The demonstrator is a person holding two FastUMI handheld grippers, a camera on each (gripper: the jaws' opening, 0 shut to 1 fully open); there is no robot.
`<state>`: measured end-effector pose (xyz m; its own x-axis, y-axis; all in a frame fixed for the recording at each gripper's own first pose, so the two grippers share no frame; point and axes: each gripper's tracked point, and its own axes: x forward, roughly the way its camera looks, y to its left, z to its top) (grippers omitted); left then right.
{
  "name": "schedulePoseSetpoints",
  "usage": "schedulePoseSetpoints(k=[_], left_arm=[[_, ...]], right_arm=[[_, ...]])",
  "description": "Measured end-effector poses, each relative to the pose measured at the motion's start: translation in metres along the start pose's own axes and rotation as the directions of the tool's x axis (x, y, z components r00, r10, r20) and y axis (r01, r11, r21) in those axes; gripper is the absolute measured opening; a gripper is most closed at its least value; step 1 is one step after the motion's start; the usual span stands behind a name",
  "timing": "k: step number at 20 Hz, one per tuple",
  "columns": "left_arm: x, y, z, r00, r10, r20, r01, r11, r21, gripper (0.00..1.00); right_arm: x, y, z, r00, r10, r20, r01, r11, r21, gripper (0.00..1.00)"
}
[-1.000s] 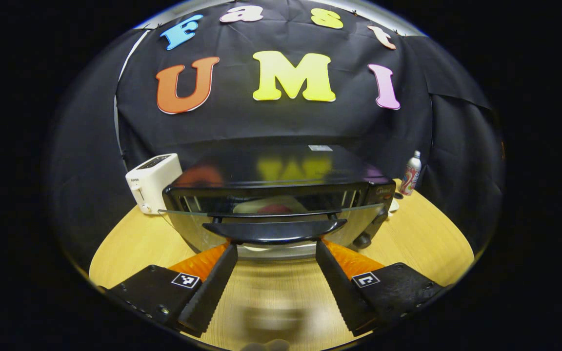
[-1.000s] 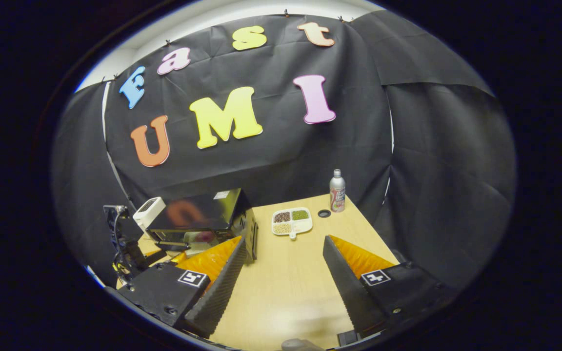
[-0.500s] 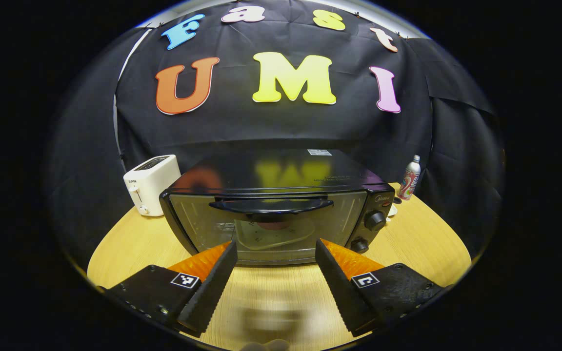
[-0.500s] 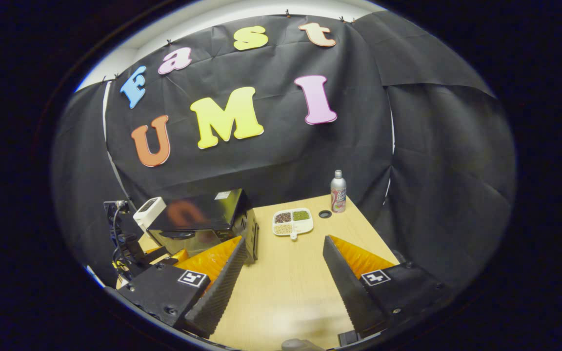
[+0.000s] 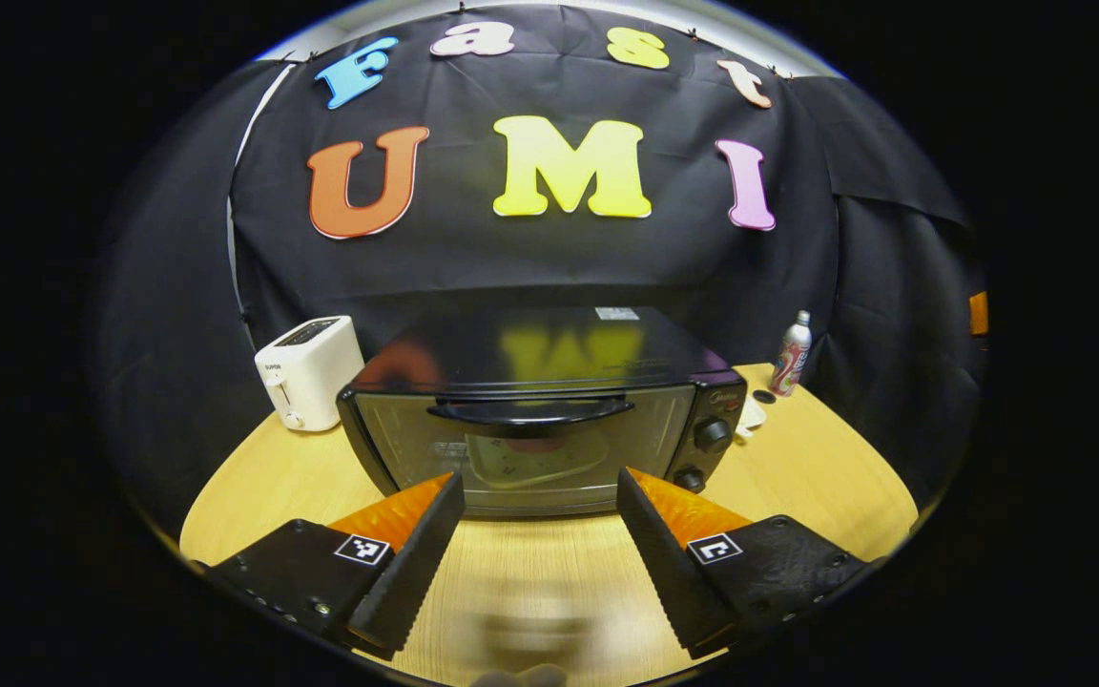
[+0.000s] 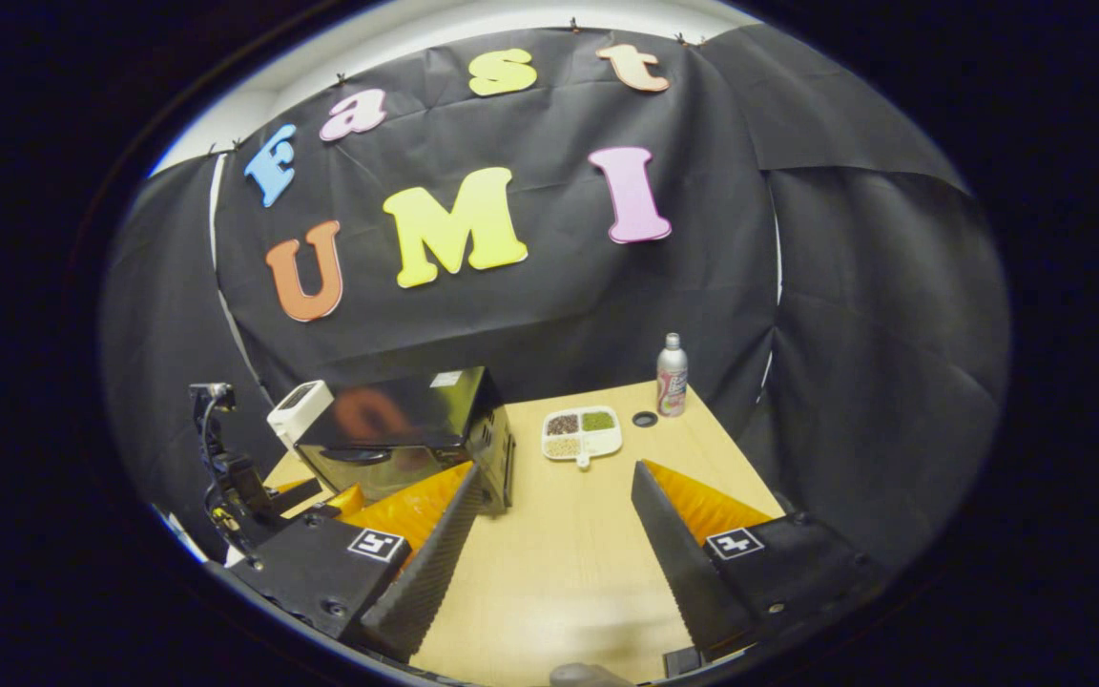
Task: Open the electric oven with the left hand, put the food in, and close the electric oven.
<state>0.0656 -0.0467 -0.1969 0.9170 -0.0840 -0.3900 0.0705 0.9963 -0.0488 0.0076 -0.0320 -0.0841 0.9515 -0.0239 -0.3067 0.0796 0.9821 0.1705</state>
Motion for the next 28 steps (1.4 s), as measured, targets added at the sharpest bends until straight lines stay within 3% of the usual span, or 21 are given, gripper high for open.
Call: schedulePoseSetpoints(k=[8,15,19,22,23,28], left_arm=[[-0.075,0.020,0.078,0.988,-0.042,0.151,0.044,0.999,-0.011,0.97],[-0.155,0.032,0.135,0.960,0.024,0.281,-0.015,0.999,-0.036,0.97],[-0.207,0.021,0.144,0.941,0.080,0.330,-0.072,0.997,-0.035,0.96],[-0.234,0.007,0.140,0.935,0.109,0.338,-0.101,0.994,-0.041,0.96],[-0.242,0.001,0.137,0.933,0.120,0.339,-0.110,0.993,-0.049,0.96],[-0.273,-0.026,0.143,0.921,0.127,0.369,-0.120,0.992,-0.041,0.96]], right_arm=[[-0.020,0.032,0.019,0.994,-0.016,0.106,0.022,0.998,-0.053,0.96],[-0.067,0.025,0.051,0.975,0.009,0.222,0.009,0.997,-0.080,1.00],[-0.093,0.005,0.063,0.965,0.041,0.258,-0.024,0.997,-0.068,0.96],[-0.111,-0.015,0.071,0.956,0.055,0.289,-0.032,0.996,-0.086,0.99],[-0.117,-0.019,0.070,0.952,0.062,0.299,-0.034,0.995,-0.098,0.96],[-0.140,-0.033,0.060,0.948,0.093,0.305,-0.054,0.989,-0.135,0.96]])
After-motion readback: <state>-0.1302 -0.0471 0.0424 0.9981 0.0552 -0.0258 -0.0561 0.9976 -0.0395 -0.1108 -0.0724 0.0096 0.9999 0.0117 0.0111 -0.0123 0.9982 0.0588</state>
